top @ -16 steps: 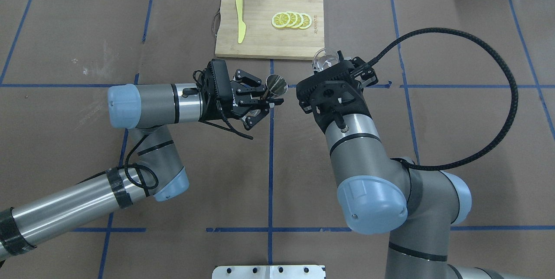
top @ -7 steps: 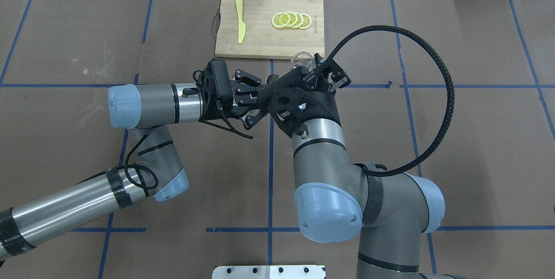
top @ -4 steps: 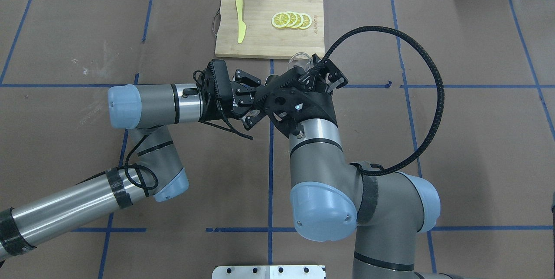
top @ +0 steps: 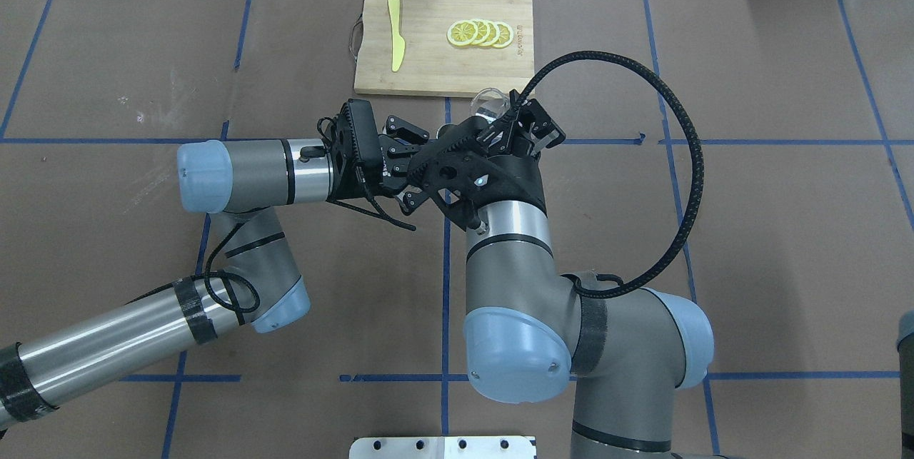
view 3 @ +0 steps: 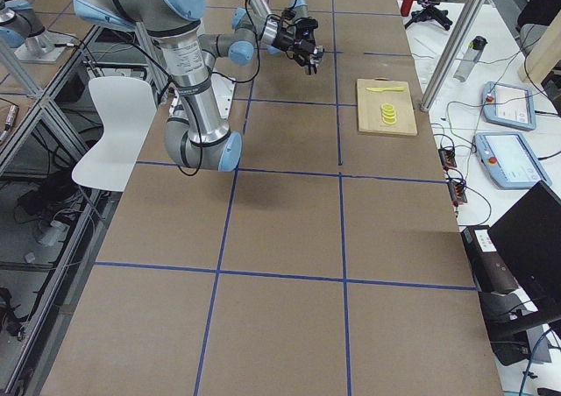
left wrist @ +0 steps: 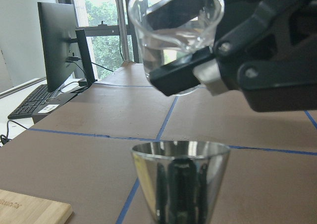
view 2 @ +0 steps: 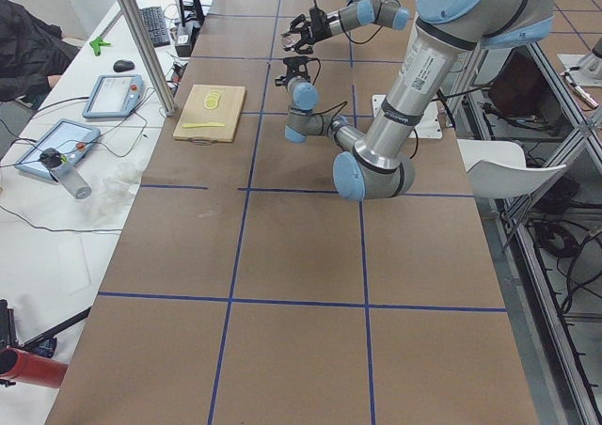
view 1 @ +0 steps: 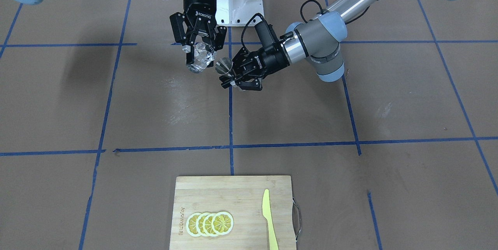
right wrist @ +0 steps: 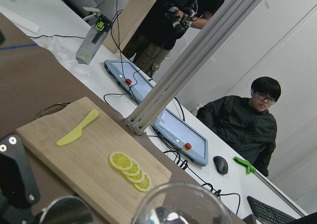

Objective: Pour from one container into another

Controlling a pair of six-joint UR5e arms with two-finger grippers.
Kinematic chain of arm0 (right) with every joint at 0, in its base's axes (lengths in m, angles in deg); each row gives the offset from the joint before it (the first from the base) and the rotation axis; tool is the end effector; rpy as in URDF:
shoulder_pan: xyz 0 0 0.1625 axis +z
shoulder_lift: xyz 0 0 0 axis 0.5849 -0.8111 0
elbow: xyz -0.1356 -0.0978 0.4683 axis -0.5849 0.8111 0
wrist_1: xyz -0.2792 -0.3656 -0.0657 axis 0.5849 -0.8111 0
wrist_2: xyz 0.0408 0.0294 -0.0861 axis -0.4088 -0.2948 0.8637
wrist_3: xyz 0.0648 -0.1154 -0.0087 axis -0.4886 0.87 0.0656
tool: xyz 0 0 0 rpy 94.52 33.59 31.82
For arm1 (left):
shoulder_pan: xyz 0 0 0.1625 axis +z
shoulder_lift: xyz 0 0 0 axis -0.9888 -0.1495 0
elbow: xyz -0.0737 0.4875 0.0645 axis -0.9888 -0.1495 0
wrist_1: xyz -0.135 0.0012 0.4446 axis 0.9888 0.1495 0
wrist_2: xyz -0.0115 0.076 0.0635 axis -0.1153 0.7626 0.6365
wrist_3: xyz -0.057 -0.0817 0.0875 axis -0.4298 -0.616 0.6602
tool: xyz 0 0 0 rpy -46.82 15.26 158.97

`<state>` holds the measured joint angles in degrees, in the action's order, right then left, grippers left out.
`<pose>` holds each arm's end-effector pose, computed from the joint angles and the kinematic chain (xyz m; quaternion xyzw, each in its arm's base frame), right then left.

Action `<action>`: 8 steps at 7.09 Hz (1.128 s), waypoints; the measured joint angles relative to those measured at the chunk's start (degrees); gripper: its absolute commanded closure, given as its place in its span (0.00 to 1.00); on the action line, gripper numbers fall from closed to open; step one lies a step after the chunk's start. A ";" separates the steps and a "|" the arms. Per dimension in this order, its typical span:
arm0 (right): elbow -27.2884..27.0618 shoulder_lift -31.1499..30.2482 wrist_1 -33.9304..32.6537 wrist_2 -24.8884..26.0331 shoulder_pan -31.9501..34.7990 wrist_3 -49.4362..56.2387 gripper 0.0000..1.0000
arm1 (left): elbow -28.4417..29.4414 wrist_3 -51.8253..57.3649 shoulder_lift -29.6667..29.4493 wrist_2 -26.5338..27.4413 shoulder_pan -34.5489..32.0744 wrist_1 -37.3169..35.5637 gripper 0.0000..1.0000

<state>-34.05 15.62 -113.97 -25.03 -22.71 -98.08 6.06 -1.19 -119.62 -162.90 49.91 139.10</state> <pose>-0.5648 -0.3829 0.1476 0.5828 -0.0999 -0.0708 0.8034 0.6270 -0.5027 0.2603 0.6299 0.5352 0.3087 0.4706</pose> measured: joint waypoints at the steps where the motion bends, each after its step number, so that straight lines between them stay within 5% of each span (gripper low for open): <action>1: 0.01 0.03 -0.12 0.26 -0.25 0.00 1.00 | 0.00 0.00 0.09 0.00 0.01 0.02 1.00; 8: 0.19 0.19 -0.27 0.78 -1.02 1.36 1.00 | -0.07 0.00 0.15 -0.01 0.03 0.03 1.00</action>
<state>-33.86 15.81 -114.24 -24.25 -23.73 -96.72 5.99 -1.19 -119.46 -162.91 49.94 139.13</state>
